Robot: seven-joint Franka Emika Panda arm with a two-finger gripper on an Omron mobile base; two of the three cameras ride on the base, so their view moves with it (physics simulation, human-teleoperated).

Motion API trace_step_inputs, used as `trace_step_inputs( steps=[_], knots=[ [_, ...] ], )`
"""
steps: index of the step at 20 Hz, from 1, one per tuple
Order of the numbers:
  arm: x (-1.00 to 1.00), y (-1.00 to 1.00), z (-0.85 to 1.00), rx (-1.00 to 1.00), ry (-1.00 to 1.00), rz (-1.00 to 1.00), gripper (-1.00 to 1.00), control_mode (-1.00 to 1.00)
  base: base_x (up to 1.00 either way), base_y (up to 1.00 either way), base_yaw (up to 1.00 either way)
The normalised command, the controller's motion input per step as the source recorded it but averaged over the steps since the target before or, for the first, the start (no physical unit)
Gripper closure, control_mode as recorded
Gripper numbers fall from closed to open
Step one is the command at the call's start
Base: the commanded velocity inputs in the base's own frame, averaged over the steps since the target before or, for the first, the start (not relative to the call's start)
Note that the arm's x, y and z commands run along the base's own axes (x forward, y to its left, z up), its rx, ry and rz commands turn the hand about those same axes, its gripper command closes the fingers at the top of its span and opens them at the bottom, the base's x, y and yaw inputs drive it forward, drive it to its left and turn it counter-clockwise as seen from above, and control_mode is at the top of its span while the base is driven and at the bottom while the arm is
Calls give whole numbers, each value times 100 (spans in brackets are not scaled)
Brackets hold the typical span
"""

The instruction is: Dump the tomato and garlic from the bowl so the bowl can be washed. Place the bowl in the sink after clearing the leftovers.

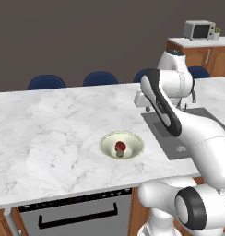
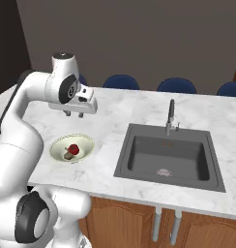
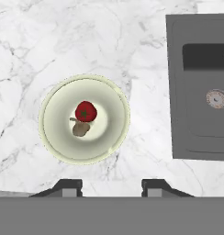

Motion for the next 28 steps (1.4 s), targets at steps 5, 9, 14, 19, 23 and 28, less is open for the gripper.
trace_step_inputs(
  steps=[5,9,14,19,23,28],
  knots=[
    [-25,-21,-15,2,-1,-7,-100,-100,0,0,0],
    [-6,-8,-58,20,2,-17,-100,-100,0,0,0],
    [0,0,-91,23,6,-17,-100,-100,0,0,0],
    [33,-2,-97,21,13,-21,-100,-100,0,0,0],
    [24,0,-47,1,8,-8,-100,-100,0,0,0],
    [31,0,-29,0,13,-3,-100,-100,0,0,0]
  ],
)
